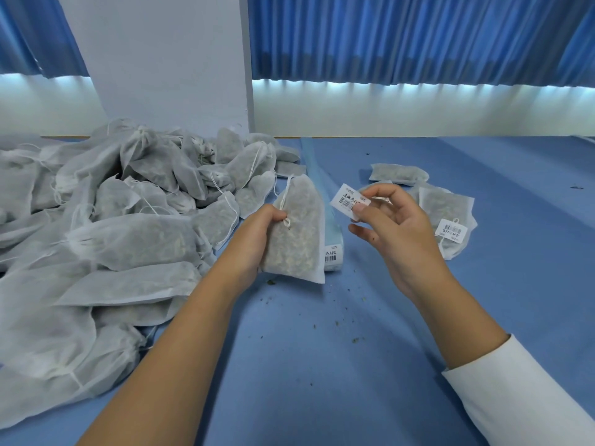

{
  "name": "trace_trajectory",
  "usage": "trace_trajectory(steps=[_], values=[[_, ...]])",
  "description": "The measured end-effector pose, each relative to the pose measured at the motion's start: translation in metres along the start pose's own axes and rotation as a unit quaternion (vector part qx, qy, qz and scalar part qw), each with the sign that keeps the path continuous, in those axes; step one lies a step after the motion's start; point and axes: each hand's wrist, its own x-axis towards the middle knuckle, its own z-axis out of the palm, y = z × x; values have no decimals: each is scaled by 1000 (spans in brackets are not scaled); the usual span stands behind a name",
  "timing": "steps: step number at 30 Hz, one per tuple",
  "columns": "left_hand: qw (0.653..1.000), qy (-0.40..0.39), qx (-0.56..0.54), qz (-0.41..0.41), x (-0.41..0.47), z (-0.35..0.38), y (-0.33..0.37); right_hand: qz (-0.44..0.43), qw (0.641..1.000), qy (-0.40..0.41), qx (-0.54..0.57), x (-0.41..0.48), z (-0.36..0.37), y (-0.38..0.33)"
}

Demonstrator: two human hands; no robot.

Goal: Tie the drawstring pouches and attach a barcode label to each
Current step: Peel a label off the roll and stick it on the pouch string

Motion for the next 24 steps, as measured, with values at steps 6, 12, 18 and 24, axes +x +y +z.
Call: trace_trajectory(steps=[6,12,18,24], values=[[1000,3,9,2,0,-1,0,28,999,-11,36,2,-3,1],[999,23,23,26,-3,-1,5,47,997,-12,63,2,-2,3],[988,20,37,145,-10,-3,14,35,987,-47,146,2,-2,0],[990,31,49,131,-14,-2,14,27,987,-86,137,-3,5,1]])
